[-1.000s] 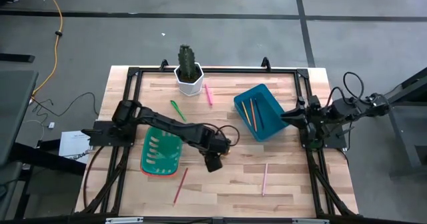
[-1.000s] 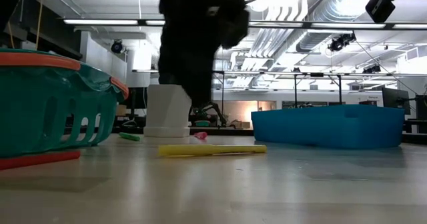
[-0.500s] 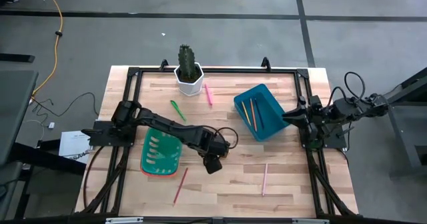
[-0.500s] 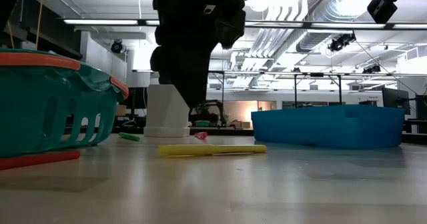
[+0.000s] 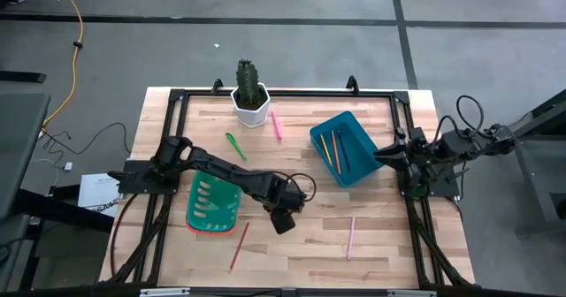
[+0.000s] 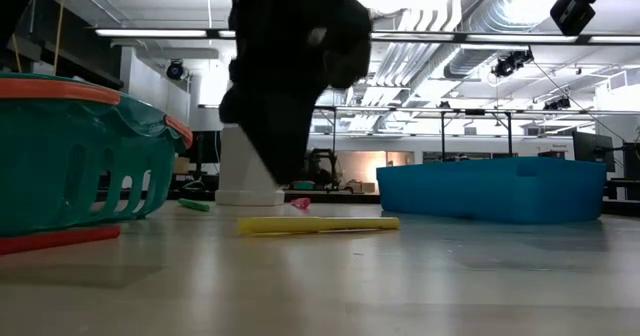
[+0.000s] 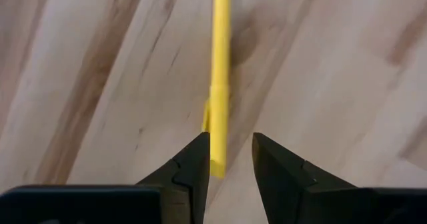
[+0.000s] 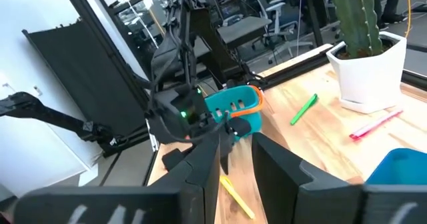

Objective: Sort pens & pencils
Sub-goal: Put the yellow pen into the green basket

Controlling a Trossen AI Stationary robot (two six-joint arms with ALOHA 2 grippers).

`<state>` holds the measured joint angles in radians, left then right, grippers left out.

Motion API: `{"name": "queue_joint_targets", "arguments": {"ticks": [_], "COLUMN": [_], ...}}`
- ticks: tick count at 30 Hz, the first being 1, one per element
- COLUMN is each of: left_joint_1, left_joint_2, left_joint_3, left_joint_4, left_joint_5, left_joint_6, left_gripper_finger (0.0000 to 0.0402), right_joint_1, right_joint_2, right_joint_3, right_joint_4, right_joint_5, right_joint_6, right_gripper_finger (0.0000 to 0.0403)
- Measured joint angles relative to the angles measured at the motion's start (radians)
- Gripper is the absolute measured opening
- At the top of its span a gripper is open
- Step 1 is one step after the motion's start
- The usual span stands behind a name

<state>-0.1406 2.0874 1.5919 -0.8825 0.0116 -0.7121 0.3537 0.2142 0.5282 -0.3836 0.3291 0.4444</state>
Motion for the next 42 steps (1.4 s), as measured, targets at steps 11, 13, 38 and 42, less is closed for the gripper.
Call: {"name": "queue_joint_targets", "arguments": {"ticks": [11,13,38,42], "left_joint_1": [-0.004,-0.004,-0.003,-0.002], "left_joint_2": [0.031,0.031,0.062,0.062], "left_joint_3": [0.0,-0.002,0.0,0.0], "left_joint_4": [0.017,0.018,0.011,0.011], "left_joint_5": [0.023,0.023,-0.004,-0.006], "left_joint_6": [-0.001,-0.001,0.007,0.008], "left_gripper_finger": [0.0099,0.0099,0.0099,0.0099], "right_joint_1": [0.0,0.0,0.0,0.0], "right_joint_2": [0.0,0.0,0.0,0.0], "right_joint_3": [0.0,0.0,0.0,0.0], "right_joint_4": [-0.018,-0.018,-0.024,-0.024], "right_joint_5": [-0.008,-0.008,-0.009,-0.009], "right_joint_6": [0.0,0.0,0.003,0.003], "right_gripper_finger": [0.0081,0.0081,0.0081,0.0081]}}
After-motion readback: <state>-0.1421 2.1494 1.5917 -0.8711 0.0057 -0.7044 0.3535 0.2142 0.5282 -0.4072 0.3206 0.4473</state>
